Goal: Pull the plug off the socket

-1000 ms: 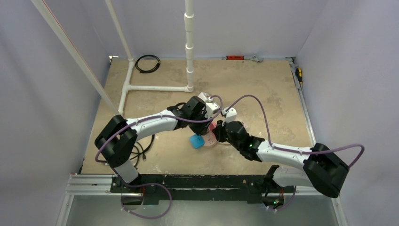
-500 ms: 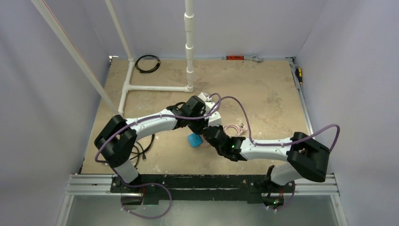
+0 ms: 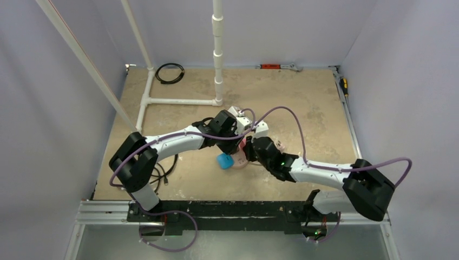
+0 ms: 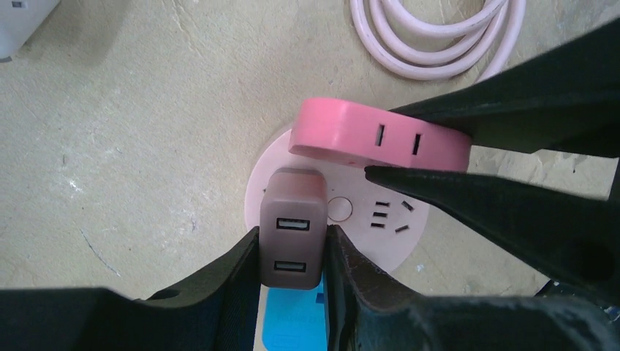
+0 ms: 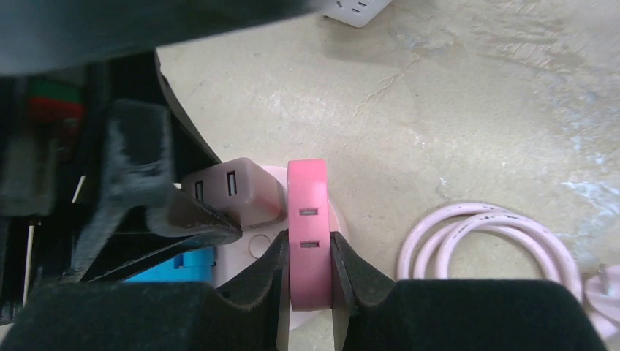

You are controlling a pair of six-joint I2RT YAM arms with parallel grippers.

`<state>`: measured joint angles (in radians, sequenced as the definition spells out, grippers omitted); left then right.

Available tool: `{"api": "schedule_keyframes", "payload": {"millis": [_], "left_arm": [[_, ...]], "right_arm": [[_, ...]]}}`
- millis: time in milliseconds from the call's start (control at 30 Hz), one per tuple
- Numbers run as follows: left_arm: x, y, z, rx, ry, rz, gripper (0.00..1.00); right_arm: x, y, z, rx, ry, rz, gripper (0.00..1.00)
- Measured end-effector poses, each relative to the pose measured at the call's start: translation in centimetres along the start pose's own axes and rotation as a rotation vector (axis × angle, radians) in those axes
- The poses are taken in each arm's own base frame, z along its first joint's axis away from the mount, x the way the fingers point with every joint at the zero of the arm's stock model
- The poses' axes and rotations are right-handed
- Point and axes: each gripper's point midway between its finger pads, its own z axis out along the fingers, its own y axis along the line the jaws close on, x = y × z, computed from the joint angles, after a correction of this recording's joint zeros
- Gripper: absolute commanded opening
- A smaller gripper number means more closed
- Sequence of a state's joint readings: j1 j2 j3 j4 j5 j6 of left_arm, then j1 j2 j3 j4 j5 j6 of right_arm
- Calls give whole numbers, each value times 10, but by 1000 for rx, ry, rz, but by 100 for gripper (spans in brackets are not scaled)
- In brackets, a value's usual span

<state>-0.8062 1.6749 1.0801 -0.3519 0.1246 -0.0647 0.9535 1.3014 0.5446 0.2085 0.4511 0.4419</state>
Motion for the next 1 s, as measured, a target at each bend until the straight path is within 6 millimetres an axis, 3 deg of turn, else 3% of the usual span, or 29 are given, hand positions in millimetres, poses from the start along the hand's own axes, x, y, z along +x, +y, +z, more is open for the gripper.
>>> {"api": "schedule_keyframes", "payload": {"millis": [433,767,1000], "left_arm": [[-6,2,4,-8,-19,0,0],[-10,-4,7,15,-33,7,0],[-9,-6,7,25,-26,7,0]], "right_arm": [[-3,-16,7,-199,42,246,0],[-6,-22,-3,-169,14,199,0],[-2,-10,-8,-88,-13,78,0]]}}
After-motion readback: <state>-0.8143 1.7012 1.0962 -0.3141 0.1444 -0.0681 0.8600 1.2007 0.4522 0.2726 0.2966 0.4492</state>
